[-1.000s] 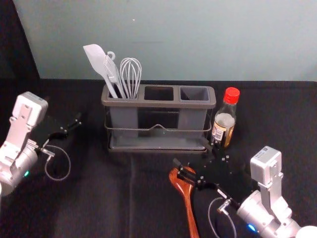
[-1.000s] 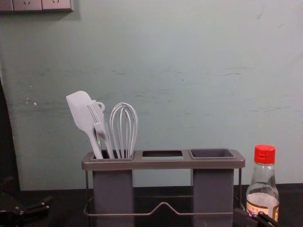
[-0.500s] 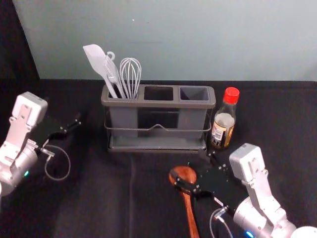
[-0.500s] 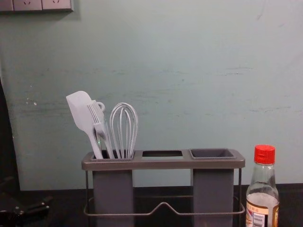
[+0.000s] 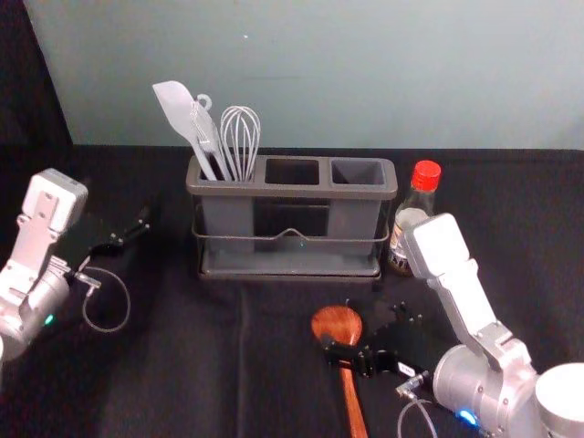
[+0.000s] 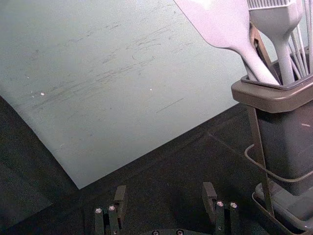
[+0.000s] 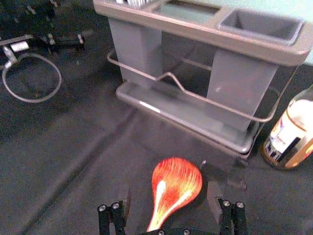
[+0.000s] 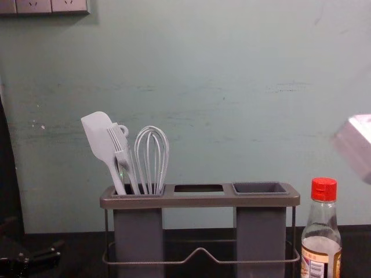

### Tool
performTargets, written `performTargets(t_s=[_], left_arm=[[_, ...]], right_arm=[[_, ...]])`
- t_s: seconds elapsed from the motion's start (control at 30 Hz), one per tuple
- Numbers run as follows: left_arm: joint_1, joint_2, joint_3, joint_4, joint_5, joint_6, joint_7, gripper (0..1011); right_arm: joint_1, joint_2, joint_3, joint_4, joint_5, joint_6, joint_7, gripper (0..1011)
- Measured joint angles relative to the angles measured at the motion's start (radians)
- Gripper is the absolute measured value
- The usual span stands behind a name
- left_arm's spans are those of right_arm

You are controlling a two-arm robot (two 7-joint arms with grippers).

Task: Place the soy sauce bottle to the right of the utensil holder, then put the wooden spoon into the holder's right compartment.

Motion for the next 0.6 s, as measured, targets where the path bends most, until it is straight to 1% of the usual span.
performTargets(t_s=[0.03,0.07,0.13,0.2,0.23,0.3,0.33,0.37,0.43,0.6], left_arm=[[0.0,0.0,0.0,0.0,0.0,0.0,0.0,1000],[0.0,0.0,0.0,0.0,0.0,0.0,0.0,1000],[0.0,0.0,0.0,0.0,0.0,0.0,0.0,1000],[0.0,0.0,0.0,0.0,0.0,0.0,0.0,1000],[0.0,0.0,0.0,0.0,0.0,0.0,0.0,1000],[0.0,0.0,0.0,0.0,0.0,0.0,0.0,1000],[0.0,0.0,0.0,0.0,0.0,0.0,0.0,1000],[0.0,0.0,0.0,0.0,0.0,0.0,0.0,1000],[0.0,0.0,0.0,0.0,0.0,0.0,0.0,1000],[0.0,0.0,0.0,0.0,0.0,0.0,0.0,1000]], right_arm=[[0.007,-0.003,-0.002,-0.003,-0.003,0.026,-0.001,1002],[0.022,-0.01,-0.006,-0.005,-0.008,0.074,-0.002,1002],[0.047,-0.019,-0.018,-0.003,-0.024,0.134,-0.008,1002],[0.063,-0.029,-0.021,0.007,-0.028,0.167,-0.009,1002],[0.081,-0.04,-0.024,0.022,-0.031,0.191,-0.008,1002],[0.106,-0.058,-0.026,0.05,-0.034,0.216,-0.008,1002],[0.106,-0.058,-0.026,0.05,-0.034,0.216,-0.008,1000],[0.12,-0.07,-0.027,0.069,-0.036,0.225,-0.007,1002],[0.134,-0.08,-0.028,0.086,-0.039,0.231,-0.007,1000],[0.169,-0.115,-0.037,0.139,-0.064,0.238,-0.019,1002]])
